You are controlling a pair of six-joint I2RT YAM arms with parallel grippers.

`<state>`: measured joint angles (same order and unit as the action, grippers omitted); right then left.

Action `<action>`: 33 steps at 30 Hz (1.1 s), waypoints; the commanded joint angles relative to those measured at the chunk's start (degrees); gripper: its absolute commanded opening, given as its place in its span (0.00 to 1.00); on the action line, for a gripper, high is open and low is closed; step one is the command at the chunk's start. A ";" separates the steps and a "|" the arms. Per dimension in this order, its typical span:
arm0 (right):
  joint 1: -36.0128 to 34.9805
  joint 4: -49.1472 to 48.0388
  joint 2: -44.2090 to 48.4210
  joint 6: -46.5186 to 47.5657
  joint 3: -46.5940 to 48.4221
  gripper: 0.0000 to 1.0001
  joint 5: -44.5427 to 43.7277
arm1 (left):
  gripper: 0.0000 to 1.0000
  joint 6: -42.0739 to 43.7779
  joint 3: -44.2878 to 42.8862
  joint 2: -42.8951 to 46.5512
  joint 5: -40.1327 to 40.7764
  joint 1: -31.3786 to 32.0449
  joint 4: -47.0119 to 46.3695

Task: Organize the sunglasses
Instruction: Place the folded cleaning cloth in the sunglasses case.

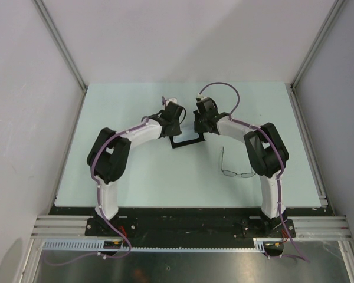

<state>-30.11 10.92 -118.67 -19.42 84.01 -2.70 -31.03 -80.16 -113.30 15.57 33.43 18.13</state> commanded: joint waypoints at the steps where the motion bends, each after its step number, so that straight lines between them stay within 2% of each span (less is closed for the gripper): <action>1: 0.49 -0.28 -1.39 0.08 2.13 0.00 -0.90 | 0.25 0.53 -2.90 -0.17 -0.46 -0.47 -1.61; 11: 0.58 -0.55 -1.56 0.00 2.21 0.00 -0.55 | 0.19 0.44 0.00 1.94 1.30 -0.47 -1.52; 22: 0.58 -0.90 -0.51 0.00 2.13 0.01 0.24 | 0.23 0.62 2.29 3.60 2.09 -0.47 -1.52; 28: 0.66 -0.64 -0.16 0.08 2.12 0.03 0.24 | 0.23 0.70 2.64 4.13 2.62 -0.47 -1.52; 33: 0.58 -0.63 0.81 0.43 2.13 0.08 -0.11 | 0.18 0.79 2.64 4.75 2.97 -0.47 -1.52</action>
<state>-29.87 10.83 -118.89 -19.42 84.03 -2.11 -30.94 -77.65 -112.51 16.64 33.23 17.69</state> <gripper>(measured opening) 0.057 0.203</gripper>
